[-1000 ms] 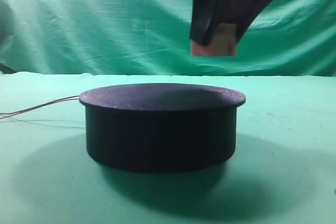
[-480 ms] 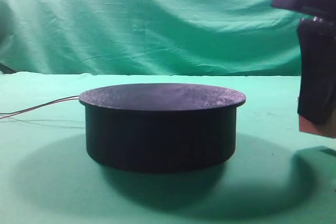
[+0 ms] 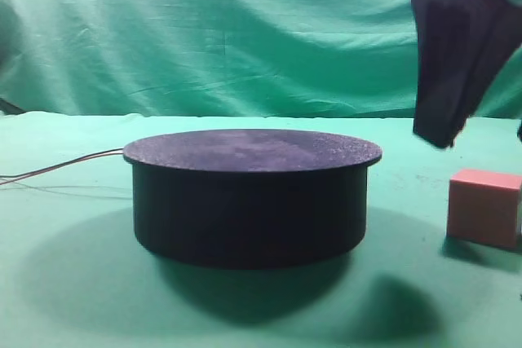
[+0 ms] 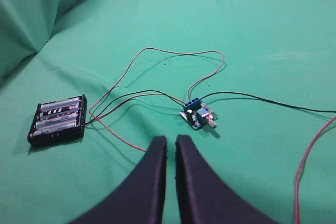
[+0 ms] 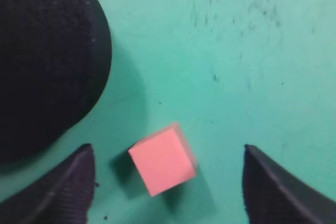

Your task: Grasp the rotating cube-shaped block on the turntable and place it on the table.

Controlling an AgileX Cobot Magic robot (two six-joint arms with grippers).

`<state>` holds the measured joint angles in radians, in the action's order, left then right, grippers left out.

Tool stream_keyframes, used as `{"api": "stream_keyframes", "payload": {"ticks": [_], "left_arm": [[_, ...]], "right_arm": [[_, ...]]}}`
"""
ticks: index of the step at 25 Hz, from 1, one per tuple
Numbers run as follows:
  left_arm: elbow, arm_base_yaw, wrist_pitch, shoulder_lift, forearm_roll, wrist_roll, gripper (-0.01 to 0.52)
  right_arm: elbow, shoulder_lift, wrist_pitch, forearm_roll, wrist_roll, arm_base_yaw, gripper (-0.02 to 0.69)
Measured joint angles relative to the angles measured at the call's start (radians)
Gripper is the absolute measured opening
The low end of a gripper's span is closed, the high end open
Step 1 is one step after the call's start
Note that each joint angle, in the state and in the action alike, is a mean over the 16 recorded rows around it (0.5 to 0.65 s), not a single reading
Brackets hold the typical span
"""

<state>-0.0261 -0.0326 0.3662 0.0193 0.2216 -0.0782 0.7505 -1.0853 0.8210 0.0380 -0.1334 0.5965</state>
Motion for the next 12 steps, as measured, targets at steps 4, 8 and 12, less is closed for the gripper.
{"api": "stream_keyframes", "payload": {"ticks": [4,8,12], "left_arm": [[0.0,0.0,0.0,0.0,0.0,0.0,0.0],[0.0,0.0,0.0,0.0,0.0,0.0,0.0],[0.0,0.0,0.0,0.0,0.0,0.0,0.0]], "right_arm": [[-0.007,0.143,0.056,-0.024,-0.024,0.0,0.027],[-0.027,0.246,0.085,-0.033,-0.043,0.0,0.0],[-0.047,0.304,0.091,-0.034,-0.047,0.0,0.0]]}}
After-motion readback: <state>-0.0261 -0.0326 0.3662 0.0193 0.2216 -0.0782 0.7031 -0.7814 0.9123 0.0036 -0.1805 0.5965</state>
